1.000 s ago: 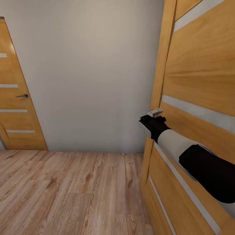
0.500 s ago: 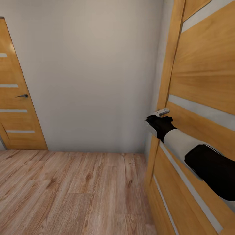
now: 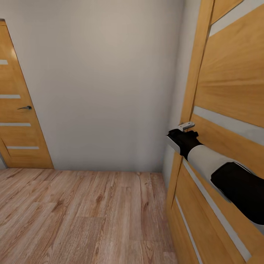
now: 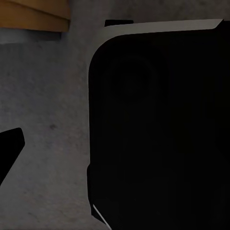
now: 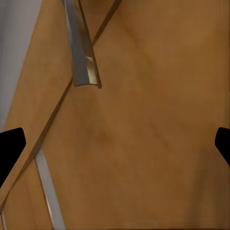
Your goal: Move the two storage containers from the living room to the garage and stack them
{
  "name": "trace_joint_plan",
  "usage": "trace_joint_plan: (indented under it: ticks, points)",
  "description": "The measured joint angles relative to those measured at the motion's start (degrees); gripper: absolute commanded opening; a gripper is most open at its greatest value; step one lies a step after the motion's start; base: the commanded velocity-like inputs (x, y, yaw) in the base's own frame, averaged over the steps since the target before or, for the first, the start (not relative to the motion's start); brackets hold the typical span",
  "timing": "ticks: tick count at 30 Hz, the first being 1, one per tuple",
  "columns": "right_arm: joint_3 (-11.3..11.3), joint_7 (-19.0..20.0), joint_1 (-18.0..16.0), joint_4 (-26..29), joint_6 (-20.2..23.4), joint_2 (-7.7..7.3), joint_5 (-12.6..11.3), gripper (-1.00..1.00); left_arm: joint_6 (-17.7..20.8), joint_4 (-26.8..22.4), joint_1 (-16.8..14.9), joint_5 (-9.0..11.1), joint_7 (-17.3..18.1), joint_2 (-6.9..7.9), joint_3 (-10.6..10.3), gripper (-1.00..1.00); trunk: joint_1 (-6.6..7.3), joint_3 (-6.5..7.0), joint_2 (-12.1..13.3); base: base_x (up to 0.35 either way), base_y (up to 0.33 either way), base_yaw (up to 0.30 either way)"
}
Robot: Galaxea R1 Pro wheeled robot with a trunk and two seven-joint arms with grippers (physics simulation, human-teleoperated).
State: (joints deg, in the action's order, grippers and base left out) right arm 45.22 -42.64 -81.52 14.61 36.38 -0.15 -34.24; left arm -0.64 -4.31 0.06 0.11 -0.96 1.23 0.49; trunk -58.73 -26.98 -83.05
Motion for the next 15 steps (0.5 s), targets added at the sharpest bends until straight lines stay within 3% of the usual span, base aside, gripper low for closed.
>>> trace_joint_plan:
  ticks: [6, 15]
  points:
    - [-0.17, 0.04, 0.0, 0.23, -0.18, -1.09, -0.13, 1.0, 0.0, 0.0, 0.0, -0.03, 0.0, 0.0, -0.01, 1.0, 0.0, -0.01, 0.0, 0.0, 0.0, 0.0]
    - [-0.34, 0.05, 0.0, 0.34, 0.01, -1.1, -0.03, 1.0, 0.0, 0.0, 0.0, -0.03, 0.0, 0.0, 0.0, 1.0, 0.0, 0.0, 0.0, 0.0, 0.0, 0.0]
